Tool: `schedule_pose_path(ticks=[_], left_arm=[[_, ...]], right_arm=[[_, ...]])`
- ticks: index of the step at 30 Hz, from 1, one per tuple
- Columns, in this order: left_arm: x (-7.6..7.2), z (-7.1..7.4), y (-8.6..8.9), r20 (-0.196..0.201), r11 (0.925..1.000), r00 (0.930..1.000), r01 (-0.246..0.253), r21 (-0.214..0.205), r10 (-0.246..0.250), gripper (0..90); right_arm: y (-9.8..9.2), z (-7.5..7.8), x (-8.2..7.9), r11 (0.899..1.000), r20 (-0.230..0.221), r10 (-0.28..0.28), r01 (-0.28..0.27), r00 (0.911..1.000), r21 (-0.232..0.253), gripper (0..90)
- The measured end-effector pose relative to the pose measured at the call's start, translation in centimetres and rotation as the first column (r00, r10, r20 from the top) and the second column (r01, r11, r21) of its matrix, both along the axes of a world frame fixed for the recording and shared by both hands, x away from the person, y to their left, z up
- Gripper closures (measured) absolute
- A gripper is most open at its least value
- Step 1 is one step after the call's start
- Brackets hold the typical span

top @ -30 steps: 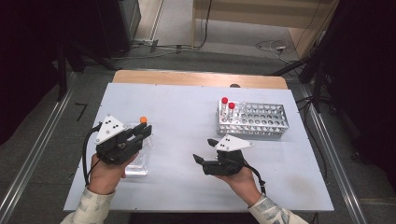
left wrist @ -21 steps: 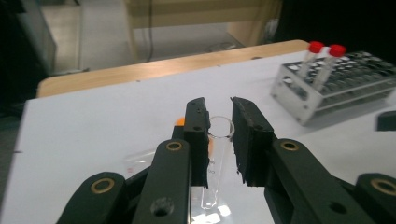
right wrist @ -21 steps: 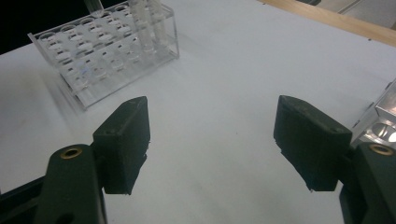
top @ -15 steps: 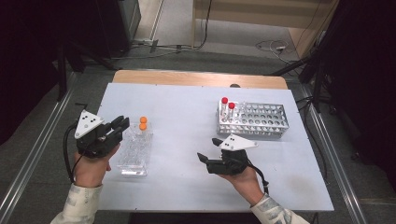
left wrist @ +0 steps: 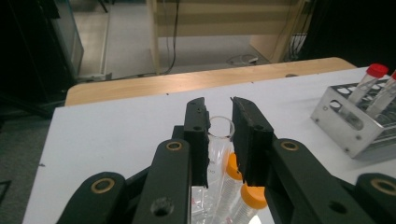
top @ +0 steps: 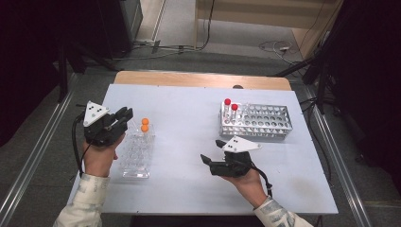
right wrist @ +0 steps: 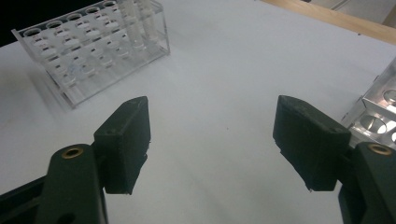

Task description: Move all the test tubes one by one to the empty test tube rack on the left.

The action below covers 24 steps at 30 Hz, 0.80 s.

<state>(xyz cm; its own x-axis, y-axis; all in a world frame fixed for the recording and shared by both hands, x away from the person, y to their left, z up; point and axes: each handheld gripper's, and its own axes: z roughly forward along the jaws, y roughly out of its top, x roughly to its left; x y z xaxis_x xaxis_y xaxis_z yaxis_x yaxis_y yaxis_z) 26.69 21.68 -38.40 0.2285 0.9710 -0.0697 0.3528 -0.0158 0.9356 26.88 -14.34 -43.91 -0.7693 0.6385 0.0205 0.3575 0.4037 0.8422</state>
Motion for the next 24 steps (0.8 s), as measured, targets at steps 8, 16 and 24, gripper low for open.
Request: schedule_pose_path(ticks=[8,16,24], left_arm=[[1.0,-1.3,0.1,-0.015,0.9999,0.9999,-0.007,-0.01,0.007,76.6],[1.4,-2.3,-0.6,-0.036,0.9997,0.9993,-0.006,0.022,0.007,76.5],[1.7,-3.6,-1.0,-0.065,0.9994,0.9978,-0.006,0.035,0.008,76.3]], right_arm=[[-0.1,0.0,0.0,1.0,0.0,-0.006,0.006,1.0,0.004,26.7],[-0.1,-0.2,0.1,1.0,0.0,-0.007,0.007,1.0,-0.001,26.7],[0.1,-0.1,0.0,1.0,0.0,-0.004,0.004,1.0,-0.001,26.7]])
